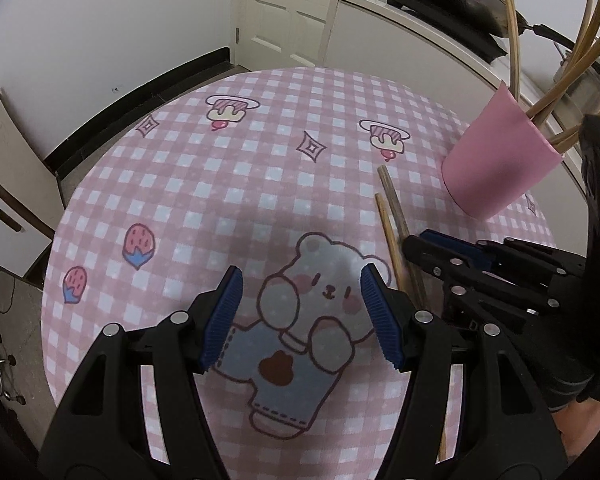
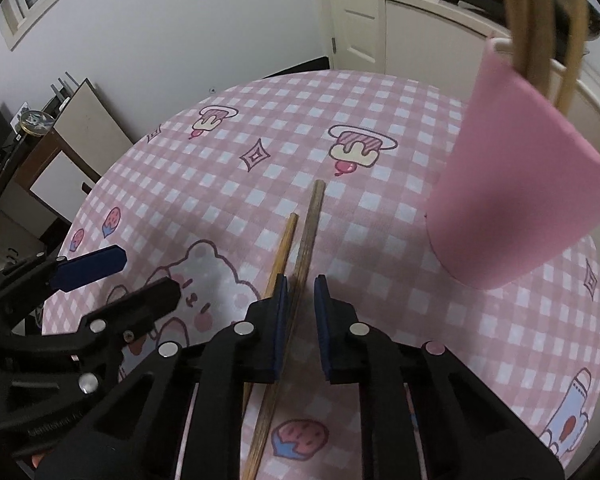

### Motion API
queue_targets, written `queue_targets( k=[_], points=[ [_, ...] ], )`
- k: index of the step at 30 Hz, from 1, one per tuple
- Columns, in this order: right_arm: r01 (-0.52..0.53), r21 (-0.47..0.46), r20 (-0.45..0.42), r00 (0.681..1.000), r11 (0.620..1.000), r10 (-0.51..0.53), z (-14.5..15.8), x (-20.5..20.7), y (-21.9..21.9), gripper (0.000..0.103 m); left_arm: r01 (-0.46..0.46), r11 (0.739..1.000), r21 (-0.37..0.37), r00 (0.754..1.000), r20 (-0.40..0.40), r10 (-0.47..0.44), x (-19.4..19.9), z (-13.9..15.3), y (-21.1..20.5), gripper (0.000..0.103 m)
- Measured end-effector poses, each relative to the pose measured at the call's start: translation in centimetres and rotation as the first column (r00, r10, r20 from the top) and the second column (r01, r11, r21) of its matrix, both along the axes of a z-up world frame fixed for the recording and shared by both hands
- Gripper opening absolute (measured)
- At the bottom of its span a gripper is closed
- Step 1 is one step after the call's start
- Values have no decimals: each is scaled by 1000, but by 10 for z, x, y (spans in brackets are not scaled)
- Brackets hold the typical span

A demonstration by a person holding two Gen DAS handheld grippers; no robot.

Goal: Organize utensils
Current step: 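Move both grippers back over the last loose chopsticks on the table, then close the left gripper on one chopstick while the right gripper grasps another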

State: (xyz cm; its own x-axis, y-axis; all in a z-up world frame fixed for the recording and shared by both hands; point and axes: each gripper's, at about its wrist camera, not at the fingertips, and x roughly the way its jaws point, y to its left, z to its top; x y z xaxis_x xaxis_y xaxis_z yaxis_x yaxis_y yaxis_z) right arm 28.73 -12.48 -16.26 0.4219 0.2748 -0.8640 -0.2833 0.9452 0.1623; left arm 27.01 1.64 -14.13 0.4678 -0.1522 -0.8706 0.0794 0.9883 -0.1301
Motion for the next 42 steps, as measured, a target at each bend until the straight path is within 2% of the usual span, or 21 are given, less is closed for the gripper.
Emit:
queue_targets(
  k=[2, 7, 14, 15, 16, 18, 23, 29, 33, 42],
  points=[
    [-7, 19, -11, 1000, 1000, 8, -1, 4, 1, 6, -2, 1000, -10, 1000, -7, 2, 3, -1, 0, 61],
    [-21, -9, 0, 1000, 1000, 21, 2, -3, -2, 6, 8, 1000, -26, 1000, -18, -9, 8, -3, -5, 61],
    [0, 17, -9, 1000, 1000, 0, 8, -15, -32, 6, 46, 998, -51, 998, -39, -48, 15, -10, -36, 61],
    [2, 24, -12, 1000, 1000, -1, 9, -16, -35, 6, 48, 998, -52, 998, -41, -50, 16, -11, -39, 58],
    [3, 31, -15, 1000, 1000, -3, 9, -17, -38, 6, 48, 998, -51, 998, -44, -50, 18, -12, -43, 46],
    [4, 42, -18, 1000, 999, -4, 10, -19, -43, 6, 45, 997, -58, 997, -68, -49, 22, -16, -48, 36],
    [7, 64, -24, 1000, 998, -5, 11, -21, -49, 6, 59, 997, -45, 995, -78, -63, 26, -20, -62, 34],
    [2, 76, -41, 999, 997, 1, 7, -17, -49, 6, 58, 998, 32, 996, -68, -55, 29, -25, -72, 17],
    [9, 77, -51, 999, 997, -6, 3, -11, -47, 8, 50, 999, 20, 996, -69, -49, 34, -27, -74, 11],
    [20, 53, -48, 999, 998, -17, 0, 3, -40, 7, 54, 998, 11, 997, -48, -54, 33, -25, -73, 8]
  ],
)
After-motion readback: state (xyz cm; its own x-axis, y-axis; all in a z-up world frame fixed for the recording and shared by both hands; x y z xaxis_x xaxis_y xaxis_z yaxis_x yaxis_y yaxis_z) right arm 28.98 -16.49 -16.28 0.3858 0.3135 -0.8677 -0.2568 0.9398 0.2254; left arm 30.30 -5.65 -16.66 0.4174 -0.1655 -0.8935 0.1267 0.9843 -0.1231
